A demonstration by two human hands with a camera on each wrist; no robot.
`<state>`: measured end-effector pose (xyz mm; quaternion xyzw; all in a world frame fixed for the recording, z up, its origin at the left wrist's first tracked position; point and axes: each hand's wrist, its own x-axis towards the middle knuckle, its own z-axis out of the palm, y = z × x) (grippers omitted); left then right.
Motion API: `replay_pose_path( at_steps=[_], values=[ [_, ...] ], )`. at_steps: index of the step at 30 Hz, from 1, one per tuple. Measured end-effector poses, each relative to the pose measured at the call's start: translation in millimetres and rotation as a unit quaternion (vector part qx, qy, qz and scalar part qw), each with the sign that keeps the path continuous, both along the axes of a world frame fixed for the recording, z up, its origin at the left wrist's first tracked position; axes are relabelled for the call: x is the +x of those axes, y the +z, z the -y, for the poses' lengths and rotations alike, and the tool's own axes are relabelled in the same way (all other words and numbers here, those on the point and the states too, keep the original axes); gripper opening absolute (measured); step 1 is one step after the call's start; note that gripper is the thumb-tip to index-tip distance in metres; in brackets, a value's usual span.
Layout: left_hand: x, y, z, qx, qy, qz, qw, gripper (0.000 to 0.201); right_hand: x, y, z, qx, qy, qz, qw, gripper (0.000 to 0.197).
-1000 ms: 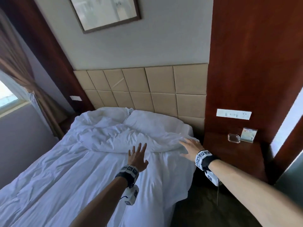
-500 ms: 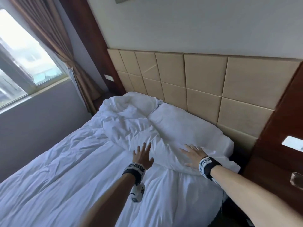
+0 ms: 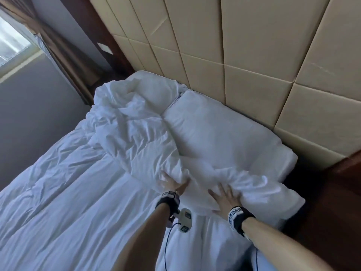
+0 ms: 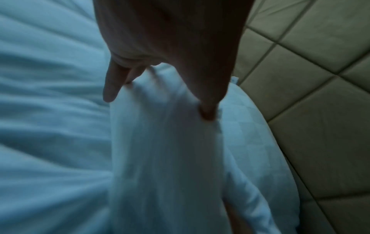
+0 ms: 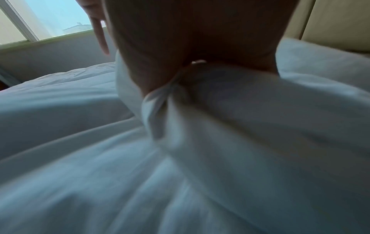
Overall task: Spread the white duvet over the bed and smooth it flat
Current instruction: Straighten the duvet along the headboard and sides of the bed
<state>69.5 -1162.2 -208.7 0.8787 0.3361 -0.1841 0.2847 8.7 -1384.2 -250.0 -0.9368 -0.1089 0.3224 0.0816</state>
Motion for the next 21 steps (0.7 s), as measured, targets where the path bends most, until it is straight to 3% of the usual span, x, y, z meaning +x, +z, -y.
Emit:
replay_pose_path(
  at_steps=[3,5,7,9,11,13,14,16,19,21],
  values=[
    [18.5,-20.5,6.7,-0.018,-0.001,-0.038,0.999,0.060,24.0,7.4,4.9,0.049,0.020,0.011,0.999,0.055],
    [37.8,-0.4,23.1,-0.010,-0.044,-0.004,0.999,0.033,54.6,46.3,25.1,0.087,0.002,0.013,0.996,0.062],
    [86.9,45.0,50.6,-0.065,-0.055,0.049,0.995,0.037,104.0,104.9,66.7,0.126,-0.047,0.055,0.989,0.061],
    [166.7,95.7,80.8,-0.148,-0.012,0.137,0.979,0.031,165.4,164.4,116.6,0.148,-0.073,0.113,0.980,0.046],
    [236.4,168.2,112.9,-0.186,0.041,0.213,0.958,0.041,222.4,224.1,152.1,0.152,-0.087,0.154,0.973,0.028],
    [270.7,219.2,133.7,-0.203,0.015,0.231,0.951,0.037,268.3,258.8,167.1,0.152,-0.123,0.205,0.959,0.015],
    [269.8,240.5,144.6,-0.231,-0.012,0.237,0.944,0.029,287.0,265.0,171.7,0.154,-0.159,0.230,0.948,0.015],
    [253.5,250.9,149.7,-0.243,-0.106,0.242,0.933,0.048,309.9,259.1,183.4,0.121,-0.236,0.256,0.930,0.013],
    [194.0,216.6,134.7,-0.101,-0.249,0.185,0.945,0.075,309.6,208.2,205.0,-0.007,-0.242,0.250,0.938,0.017],
    [142.3,184.6,121.1,-0.028,-0.284,0.110,0.952,0.077,286.0,163.2,206.3,-0.003,-0.189,0.228,0.955,0.018]
  ],
)
